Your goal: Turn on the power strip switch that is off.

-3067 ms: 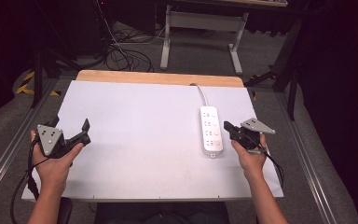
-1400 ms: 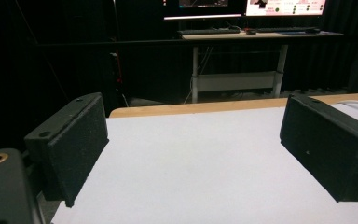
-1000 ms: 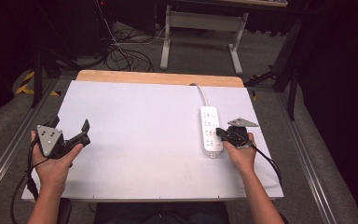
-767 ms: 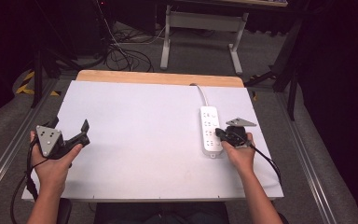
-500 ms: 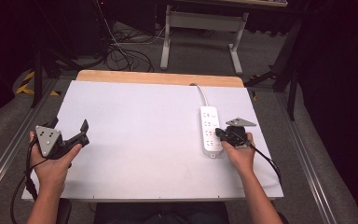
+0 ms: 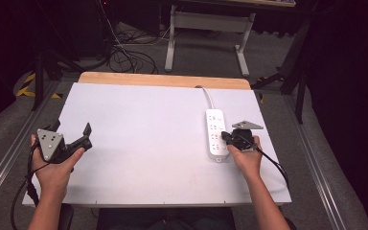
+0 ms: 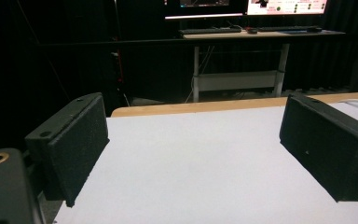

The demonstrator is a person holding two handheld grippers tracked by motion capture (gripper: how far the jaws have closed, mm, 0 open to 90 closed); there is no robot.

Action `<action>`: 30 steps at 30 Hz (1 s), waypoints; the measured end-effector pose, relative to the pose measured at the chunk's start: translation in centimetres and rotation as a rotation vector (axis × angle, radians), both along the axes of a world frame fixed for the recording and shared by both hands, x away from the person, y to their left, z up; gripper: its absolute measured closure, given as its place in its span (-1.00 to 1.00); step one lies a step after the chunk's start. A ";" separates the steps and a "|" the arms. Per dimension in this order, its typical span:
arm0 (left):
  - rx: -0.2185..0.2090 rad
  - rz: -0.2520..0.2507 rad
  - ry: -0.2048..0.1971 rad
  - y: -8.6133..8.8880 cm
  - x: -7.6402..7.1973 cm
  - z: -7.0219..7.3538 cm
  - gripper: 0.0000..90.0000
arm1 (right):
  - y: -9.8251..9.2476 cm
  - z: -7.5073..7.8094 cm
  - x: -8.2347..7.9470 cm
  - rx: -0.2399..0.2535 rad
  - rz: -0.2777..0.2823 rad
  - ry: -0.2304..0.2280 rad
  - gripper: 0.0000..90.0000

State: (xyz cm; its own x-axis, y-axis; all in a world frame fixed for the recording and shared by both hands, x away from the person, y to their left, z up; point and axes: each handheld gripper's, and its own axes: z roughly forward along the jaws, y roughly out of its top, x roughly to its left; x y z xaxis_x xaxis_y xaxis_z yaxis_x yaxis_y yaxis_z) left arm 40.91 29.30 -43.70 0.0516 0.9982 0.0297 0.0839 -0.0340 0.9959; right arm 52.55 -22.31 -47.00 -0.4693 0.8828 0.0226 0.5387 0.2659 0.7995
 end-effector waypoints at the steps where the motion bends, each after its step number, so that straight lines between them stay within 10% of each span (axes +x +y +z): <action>1: 0.001 0.001 0.000 0.0 0.0 0.0 -0.81 | 0.0 0.0 0.0 0.002 -0.002 0.004 1.00; 30: -0.003 -0.008 -0.005 -0.2 0.0 0.0 -0.80 | 0.1 0.1 -0.3 -0.014 -0.006 -0.014 1.00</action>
State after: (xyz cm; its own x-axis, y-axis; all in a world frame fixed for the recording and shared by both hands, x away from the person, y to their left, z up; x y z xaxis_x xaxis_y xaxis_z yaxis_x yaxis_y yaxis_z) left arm 40.91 29.12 -43.67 0.0590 0.9979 0.0270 0.0784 -0.0316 0.9964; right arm 52.27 -22.23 -46.90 -0.4643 0.8857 0.0033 0.5290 0.2744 0.8031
